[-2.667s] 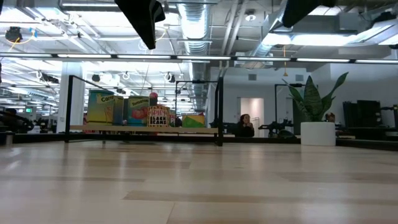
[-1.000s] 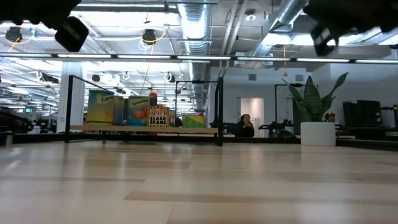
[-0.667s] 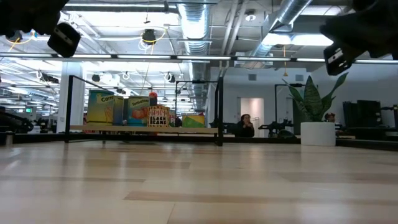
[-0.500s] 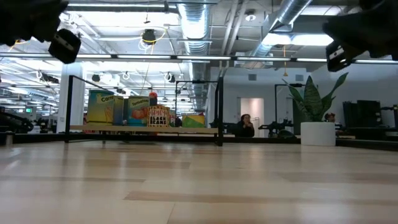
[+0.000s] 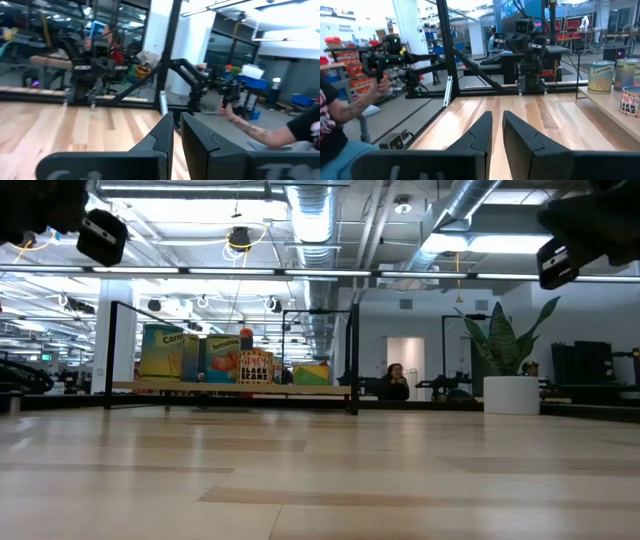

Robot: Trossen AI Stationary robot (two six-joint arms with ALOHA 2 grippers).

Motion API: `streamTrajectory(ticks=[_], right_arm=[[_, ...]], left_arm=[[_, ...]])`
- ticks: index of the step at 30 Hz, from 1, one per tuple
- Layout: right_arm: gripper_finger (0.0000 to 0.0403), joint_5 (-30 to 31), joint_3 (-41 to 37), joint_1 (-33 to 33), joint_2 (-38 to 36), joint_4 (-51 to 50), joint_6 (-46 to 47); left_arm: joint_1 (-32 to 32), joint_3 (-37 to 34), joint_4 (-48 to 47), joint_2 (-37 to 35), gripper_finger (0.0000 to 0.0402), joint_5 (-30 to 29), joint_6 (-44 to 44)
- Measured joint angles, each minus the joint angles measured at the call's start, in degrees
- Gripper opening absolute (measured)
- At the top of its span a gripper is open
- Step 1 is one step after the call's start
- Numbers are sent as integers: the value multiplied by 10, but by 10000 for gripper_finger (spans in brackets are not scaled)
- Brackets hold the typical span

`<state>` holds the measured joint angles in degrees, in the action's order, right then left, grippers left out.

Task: Pick and place cans onto a shelf
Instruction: Return to Home Position

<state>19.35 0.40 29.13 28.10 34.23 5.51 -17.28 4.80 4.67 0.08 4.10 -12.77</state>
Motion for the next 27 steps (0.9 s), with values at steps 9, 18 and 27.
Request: streamTrajectory(ticks=[9, 18, 27], right_arm=[[70, 0, 0, 0, -190, -169, 2], [70, 0, 2, 1, -278, -278, 34], [70, 1, 2, 1, -280, -280, 41]], left_arm=[[0, 0, 0, 0, 22, -19, 36], [0, 69, -68, 0, 22, -32, 61], [0, 80, -68, 0, 22, -32, 48]])
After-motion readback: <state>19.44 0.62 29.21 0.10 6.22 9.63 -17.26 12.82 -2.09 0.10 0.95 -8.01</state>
